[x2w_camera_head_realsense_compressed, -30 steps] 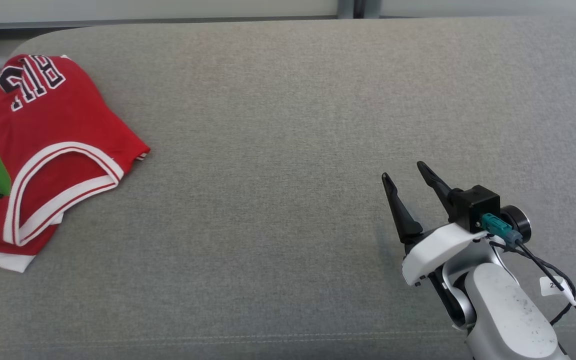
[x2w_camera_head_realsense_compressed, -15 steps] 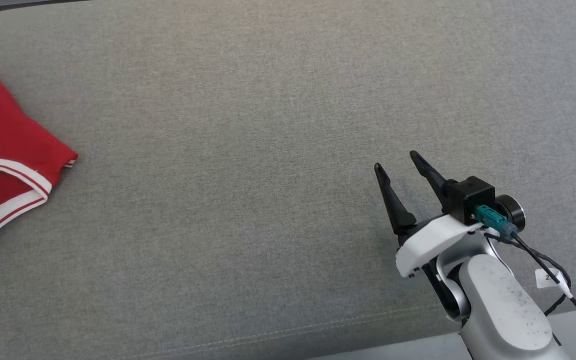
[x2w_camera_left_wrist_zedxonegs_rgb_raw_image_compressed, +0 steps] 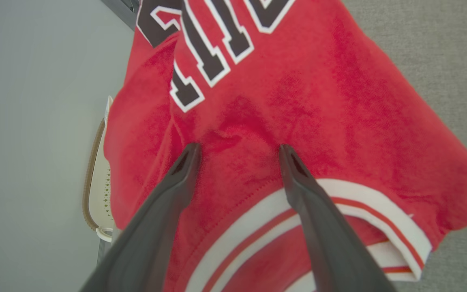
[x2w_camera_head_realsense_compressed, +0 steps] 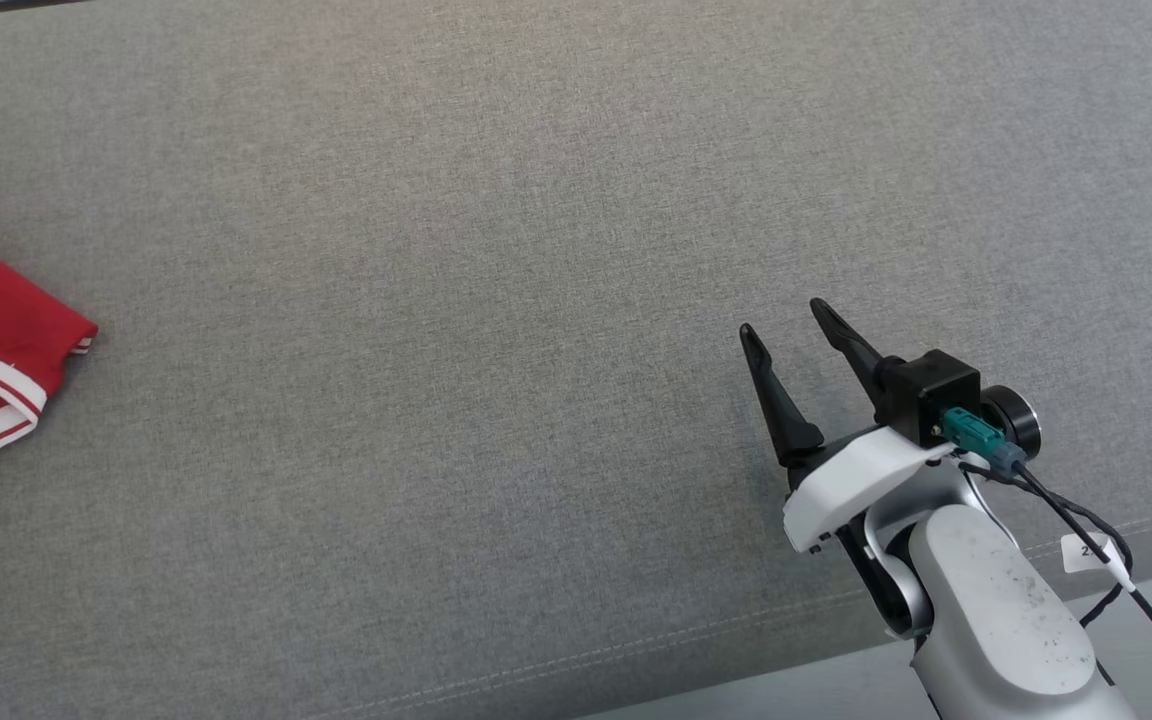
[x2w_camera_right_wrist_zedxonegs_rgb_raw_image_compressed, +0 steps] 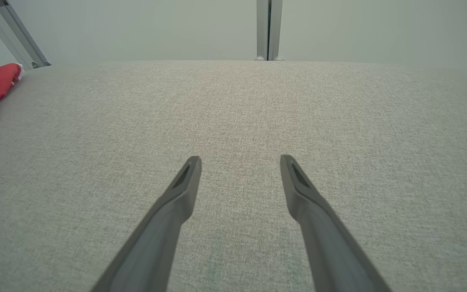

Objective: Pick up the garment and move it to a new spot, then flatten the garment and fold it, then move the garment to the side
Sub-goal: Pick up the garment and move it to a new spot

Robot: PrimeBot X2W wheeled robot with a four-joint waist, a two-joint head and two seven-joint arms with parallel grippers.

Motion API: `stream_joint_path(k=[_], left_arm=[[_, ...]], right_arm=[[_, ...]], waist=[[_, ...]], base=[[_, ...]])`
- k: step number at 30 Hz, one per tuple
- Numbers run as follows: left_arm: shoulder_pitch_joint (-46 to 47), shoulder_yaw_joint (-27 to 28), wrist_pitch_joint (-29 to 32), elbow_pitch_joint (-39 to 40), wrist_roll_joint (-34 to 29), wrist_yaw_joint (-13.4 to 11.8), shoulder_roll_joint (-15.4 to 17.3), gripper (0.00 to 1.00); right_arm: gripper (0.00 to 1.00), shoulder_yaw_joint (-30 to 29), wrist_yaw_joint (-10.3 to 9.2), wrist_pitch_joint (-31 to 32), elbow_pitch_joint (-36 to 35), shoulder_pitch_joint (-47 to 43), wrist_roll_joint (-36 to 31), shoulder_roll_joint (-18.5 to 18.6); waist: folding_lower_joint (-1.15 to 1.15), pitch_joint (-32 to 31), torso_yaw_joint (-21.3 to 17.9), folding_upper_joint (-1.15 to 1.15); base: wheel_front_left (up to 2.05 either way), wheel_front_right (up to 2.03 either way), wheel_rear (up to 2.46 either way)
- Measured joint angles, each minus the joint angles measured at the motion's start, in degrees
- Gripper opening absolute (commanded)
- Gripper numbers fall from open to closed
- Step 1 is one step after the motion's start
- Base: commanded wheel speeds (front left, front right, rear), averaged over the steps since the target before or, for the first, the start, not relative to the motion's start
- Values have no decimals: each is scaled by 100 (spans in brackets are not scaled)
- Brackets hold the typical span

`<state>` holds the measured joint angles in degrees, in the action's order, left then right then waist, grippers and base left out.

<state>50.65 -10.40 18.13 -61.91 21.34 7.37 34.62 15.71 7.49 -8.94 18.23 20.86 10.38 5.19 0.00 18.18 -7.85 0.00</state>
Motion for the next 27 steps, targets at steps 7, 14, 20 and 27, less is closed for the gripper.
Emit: stream_joint_path(k=[7, 14, 20, 27], left_arm=[[-16, -231, -172, 0, 102, 1, 74, 0], [-25, -454, -662, 27, 288, 1, 135, 0], [133, -757, -1311, 286, 417, 1, 260, 0], [623, -1260, -2016, 684, 344, 1, 355, 0]], right_arm=[[100, -12, 0, -7, 20, 11, 1, 23], [100, -23, 0, 11, 19, 29, 0, 66], [100, -20, 0, 10, 59, 30, 1, 60], [100, 48, 0, -49, 194, 30, 58, -23]], waist=[[0, 14, -9, 0], [0, -2, 91, 0], [0, -102, 184, 0], [0, -276, 223, 0]], base=[[0, 0, 0], [0, 0, 0], [0, 0, 0], [0, 0, 0]])
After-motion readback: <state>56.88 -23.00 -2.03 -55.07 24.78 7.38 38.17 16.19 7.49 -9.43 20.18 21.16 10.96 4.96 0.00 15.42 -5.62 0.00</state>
